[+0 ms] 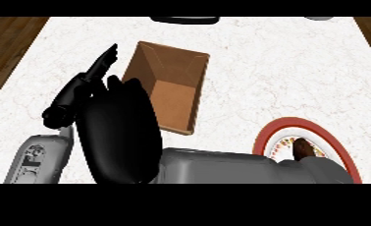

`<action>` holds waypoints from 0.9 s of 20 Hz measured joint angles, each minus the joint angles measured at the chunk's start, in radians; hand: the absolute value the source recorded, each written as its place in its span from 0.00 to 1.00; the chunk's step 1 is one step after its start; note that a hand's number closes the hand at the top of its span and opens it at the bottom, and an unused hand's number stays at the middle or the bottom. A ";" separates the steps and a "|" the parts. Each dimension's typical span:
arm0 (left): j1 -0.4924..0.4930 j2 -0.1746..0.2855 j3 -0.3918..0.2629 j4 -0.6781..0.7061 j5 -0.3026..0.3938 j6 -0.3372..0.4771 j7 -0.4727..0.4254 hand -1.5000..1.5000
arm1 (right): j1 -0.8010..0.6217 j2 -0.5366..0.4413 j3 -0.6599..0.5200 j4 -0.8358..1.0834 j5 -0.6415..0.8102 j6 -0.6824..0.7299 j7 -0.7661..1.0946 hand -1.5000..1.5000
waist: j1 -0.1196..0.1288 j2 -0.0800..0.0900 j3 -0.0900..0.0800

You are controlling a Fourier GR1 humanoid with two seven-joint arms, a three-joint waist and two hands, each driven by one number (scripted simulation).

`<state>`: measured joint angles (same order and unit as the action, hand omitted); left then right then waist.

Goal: Pick the squash from the plate and place it in the cardboard box

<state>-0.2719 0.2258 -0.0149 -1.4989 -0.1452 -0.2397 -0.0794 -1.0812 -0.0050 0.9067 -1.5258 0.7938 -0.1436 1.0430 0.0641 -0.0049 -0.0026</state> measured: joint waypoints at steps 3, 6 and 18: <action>0.011 -0.001 0.003 -0.015 0.001 0.002 0.012 0.50 | -0.057 -0.002 -0.060 0.060 -0.010 -0.023 0.017 1.00 | -0.010 0.002 0.000; 0.017 0.000 0.009 -0.015 -0.003 0.008 0.009 0.50 | -0.087 -0.002 -0.114 0.120 -0.018 -0.047 0.016 1.00 | -0.024 0.004 0.001; 0.031 0.004 0.034 -0.030 0.000 0.011 0.014 0.50 | -0.060 -0.056 -0.289 0.375 -0.173 0.139 -0.140 1.00 | -0.054 0.008 0.002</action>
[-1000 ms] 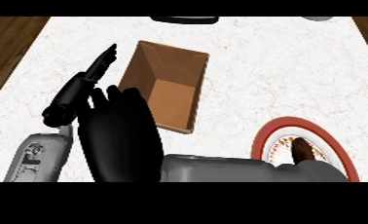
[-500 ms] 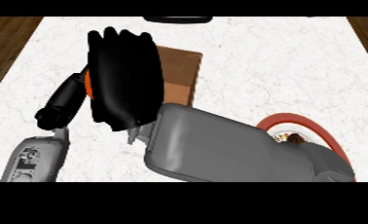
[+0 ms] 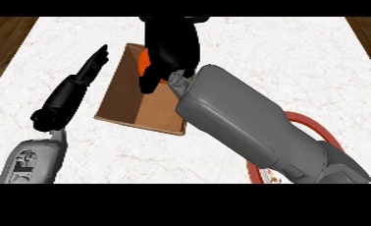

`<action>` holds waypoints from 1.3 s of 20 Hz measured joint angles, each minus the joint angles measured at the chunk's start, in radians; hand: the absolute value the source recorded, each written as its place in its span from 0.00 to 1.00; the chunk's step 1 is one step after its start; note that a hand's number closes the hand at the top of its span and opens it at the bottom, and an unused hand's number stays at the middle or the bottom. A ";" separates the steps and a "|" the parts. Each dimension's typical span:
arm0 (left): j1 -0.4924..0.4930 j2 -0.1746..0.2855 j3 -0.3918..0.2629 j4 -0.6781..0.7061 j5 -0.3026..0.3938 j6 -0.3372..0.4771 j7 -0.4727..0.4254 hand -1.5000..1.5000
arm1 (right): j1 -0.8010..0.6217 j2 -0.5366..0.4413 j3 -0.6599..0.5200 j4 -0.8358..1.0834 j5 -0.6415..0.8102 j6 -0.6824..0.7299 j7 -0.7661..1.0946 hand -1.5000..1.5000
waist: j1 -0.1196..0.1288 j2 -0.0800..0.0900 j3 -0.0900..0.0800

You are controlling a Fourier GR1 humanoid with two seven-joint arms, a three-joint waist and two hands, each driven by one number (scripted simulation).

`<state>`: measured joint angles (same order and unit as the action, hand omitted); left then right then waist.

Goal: Pick the squash from the plate and place it in the cardboard box

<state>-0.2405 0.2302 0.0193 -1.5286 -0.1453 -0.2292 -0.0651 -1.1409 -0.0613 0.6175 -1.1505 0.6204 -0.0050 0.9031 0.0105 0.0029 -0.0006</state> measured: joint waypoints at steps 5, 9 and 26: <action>0.017 0.002 0.004 -0.012 0.000 -0.004 -0.004 0.50 | 0.026 -0.042 -0.060 0.066 -0.077 0.141 -0.094 1.00 | -0.001 -0.001 0.000; 0.027 0.002 0.007 -0.025 -0.003 -0.005 0.002 0.50 | 0.078 -0.066 -0.080 0.104 -0.106 0.228 -0.141 0.00 | -0.004 -0.002 0.000; 0.040 0.006 0.025 -0.035 0.005 -0.018 -0.006 0.50 | 0.232 0.027 -0.494 -0.058 -0.379 -0.059 -0.500 0.00 | -0.011 0.000 0.003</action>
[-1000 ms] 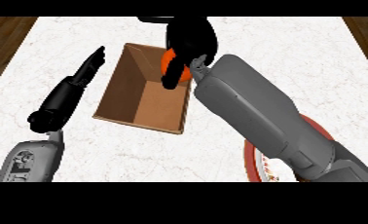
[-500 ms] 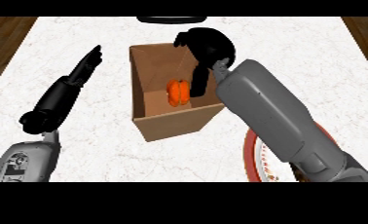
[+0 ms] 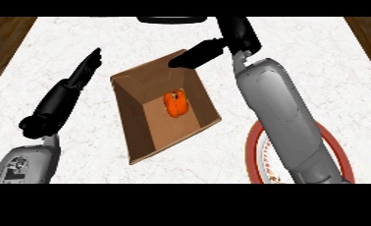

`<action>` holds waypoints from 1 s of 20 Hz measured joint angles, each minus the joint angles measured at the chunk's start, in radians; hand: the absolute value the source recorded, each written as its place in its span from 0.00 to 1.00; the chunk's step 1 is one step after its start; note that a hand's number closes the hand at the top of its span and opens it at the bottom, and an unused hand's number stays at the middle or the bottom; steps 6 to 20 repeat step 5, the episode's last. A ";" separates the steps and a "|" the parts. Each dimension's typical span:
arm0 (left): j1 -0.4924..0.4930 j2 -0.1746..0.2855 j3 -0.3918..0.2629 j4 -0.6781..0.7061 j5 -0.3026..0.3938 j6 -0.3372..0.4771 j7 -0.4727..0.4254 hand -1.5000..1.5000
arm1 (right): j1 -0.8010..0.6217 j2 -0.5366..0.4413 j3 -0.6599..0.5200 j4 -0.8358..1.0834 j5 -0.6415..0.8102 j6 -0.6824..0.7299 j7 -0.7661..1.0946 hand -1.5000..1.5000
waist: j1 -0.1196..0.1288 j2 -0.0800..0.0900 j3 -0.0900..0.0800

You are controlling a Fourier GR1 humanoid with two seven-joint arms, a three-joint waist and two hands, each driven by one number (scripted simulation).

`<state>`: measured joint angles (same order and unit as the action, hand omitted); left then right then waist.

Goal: Pick the squash from the plate and place it in the cardboard box

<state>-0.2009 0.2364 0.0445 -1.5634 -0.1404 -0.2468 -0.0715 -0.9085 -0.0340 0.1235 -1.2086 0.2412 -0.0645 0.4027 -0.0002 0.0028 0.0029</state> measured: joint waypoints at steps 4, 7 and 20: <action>-0.006 0.006 0.008 -0.001 0.007 -0.010 0.006 0.50 | 0.040 0.009 -0.110 -0.010 -0.073 -0.063 -0.040 0.00 | 0.001 -0.001 -0.001; -0.004 -0.001 0.000 -0.013 0.000 -0.004 0.017 0.50 | 0.047 0.001 -0.134 -0.014 -0.090 -0.065 -0.049 0.00 | 0.002 -0.001 -0.002; -0.004 -0.001 0.000 -0.013 0.000 -0.004 0.017 0.50 | 0.047 0.001 -0.134 -0.014 -0.090 -0.065 -0.049 0.00 | 0.002 -0.001 -0.002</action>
